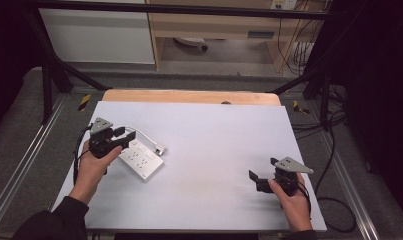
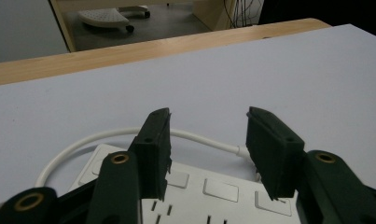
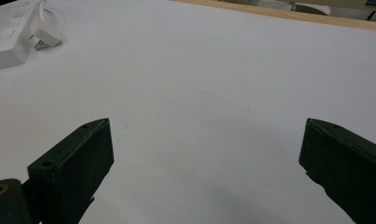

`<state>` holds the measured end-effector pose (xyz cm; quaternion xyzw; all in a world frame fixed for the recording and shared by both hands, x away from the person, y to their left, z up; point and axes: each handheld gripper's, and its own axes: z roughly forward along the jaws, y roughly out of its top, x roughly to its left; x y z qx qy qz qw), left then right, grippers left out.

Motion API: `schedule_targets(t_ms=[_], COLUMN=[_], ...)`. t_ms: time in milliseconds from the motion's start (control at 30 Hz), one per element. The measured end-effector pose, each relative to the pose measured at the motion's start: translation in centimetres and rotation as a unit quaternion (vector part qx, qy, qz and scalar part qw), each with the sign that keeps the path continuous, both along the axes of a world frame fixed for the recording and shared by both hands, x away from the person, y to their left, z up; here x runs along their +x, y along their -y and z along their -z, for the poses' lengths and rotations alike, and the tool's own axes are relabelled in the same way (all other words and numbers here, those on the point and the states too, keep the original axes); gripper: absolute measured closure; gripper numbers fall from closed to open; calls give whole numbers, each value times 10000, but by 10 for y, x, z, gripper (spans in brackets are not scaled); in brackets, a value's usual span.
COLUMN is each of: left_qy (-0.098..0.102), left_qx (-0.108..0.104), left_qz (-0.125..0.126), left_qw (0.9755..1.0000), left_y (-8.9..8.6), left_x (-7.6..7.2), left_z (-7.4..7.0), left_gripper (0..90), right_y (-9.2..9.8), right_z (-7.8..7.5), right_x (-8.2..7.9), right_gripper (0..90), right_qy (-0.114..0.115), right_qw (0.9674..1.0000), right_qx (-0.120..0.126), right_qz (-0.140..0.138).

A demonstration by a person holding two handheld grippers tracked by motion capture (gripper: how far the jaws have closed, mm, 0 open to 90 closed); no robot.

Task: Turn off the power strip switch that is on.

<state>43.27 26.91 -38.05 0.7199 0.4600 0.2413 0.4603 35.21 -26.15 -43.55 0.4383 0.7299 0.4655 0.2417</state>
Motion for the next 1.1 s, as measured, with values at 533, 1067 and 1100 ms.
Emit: schedule_targets(t_ms=[533, 1067, 1100], left_qy=[76, 21, 8], left_qx=[-79, -17, -6], left_qz=[-77, -43, -39], left_qw=[9999, 10000, 10000], left_y=[-7, -5, -4], left_x=[2, 9, 10], left_z=[-2, -5, -5], left_gripper=[665, 685, 686], right_y=[0, 0, 0], right_z=[0, 0, 0], right_x=[0, 0, 0], right_gripper=[29, 29, 29], right_qy=[1, 9, 3], right_qw=[10000, 10000, 10000], right_qx=[-22, -27, -19], right_qz=[-1, -5, -2])
